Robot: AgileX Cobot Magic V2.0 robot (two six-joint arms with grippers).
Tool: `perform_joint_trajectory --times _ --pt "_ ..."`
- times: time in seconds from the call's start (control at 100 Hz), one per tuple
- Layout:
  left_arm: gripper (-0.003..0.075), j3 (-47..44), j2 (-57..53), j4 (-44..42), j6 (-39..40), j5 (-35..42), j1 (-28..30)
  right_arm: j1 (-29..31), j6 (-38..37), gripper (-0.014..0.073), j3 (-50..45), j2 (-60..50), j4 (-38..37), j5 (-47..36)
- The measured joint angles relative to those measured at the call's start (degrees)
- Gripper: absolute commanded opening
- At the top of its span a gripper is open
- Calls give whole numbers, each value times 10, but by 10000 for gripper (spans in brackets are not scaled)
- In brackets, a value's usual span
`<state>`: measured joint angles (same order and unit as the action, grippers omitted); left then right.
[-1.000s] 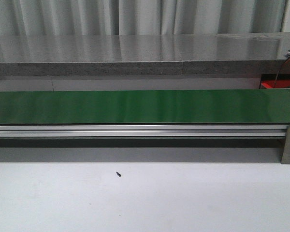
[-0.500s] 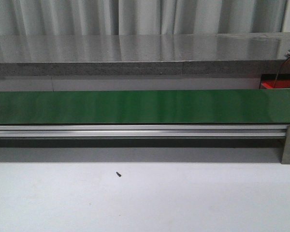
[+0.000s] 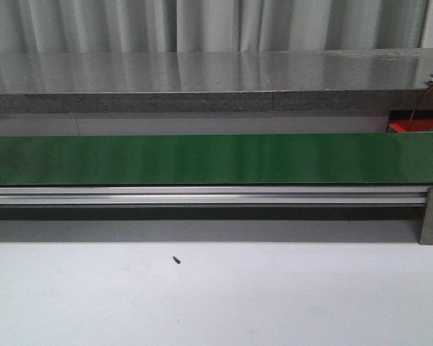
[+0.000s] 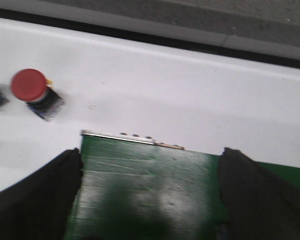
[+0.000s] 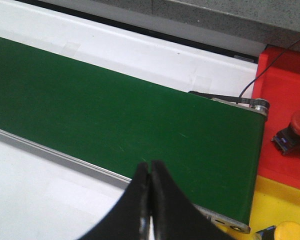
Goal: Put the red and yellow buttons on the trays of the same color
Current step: 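Lower the yellow button onto the belt and open the left gripper, then move the left gripper over a red button on the table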
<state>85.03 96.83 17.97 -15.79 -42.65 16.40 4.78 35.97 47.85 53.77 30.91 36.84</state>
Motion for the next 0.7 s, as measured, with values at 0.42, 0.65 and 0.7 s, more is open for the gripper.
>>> perform_joint_trajectory --times 0.42,0.65,0.7 --pt "547 3 68 -36 0 49 162 0 0 -67 0 0 0 0" --pt "547 39 137 -61 0 52 186 0 0 -67 0 0 0 0" --pt "547 50 150 -62 0 53 186 0 0 -67 0 0 0 0"
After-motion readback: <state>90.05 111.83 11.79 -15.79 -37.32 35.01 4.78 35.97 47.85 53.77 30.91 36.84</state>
